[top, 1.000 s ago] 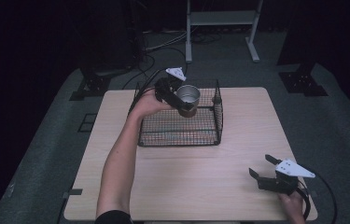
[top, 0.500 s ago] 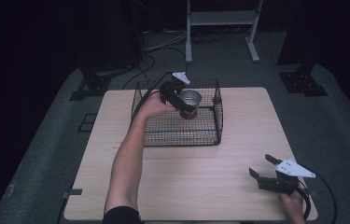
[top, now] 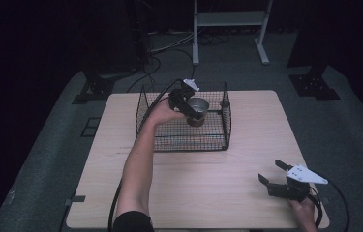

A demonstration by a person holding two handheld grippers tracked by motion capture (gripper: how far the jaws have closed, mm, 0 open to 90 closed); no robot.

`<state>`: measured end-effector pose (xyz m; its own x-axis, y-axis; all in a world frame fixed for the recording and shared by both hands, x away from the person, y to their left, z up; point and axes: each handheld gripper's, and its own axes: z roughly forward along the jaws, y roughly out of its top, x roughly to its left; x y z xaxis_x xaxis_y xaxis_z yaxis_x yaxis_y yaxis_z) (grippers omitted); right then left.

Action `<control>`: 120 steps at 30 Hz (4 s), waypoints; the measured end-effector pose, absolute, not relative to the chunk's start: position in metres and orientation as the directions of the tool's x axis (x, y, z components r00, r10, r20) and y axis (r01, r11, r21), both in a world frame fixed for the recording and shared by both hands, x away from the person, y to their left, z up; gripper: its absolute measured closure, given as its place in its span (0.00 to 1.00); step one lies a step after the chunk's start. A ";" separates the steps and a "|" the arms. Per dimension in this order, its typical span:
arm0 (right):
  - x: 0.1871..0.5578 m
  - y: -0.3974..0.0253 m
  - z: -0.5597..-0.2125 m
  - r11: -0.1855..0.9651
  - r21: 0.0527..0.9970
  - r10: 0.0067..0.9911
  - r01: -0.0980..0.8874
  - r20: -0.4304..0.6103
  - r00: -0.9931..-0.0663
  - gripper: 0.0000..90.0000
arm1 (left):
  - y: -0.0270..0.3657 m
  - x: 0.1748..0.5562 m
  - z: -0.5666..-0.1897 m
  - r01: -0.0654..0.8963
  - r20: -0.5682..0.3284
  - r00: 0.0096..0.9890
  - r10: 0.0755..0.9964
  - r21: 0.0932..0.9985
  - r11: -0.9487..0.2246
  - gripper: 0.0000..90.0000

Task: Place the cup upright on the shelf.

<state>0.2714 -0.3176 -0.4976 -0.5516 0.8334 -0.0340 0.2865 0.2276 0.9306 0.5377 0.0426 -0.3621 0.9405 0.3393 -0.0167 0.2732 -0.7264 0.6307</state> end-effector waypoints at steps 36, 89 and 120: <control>0.272 -0.319 -0.498 0.221 0.933 0.829 0.284 -0.026 -0.558 0.15 | 0.036 0.550 -0.415 0.370 -0.037 0.910 0.412 0.521 -0.769 0.20; 0.271 -0.317 -0.498 0.226 0.931 0.840 0.288 -0.036 -0.542 0.15 | 0.057 0.515 -0.363 0.328 0.027 0.893 0.449 0.644 -0.691 0.08; 0.271 -0.315 -0.498 0.245 0.924 0.844 0.294 -0.054 -0.533 0.15 | 0.090 0.463 -0.349 0.286 0.054 0.883 0.467 0.727 -0.625 0.07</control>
<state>0.2715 -0.3153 -0.4977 -0.5331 0.8443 -0.0543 0.2937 0.2449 0.9240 0.4632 0.0900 -0.3492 0.8826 0.4670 0.0545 0.2858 -0.6248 0.7266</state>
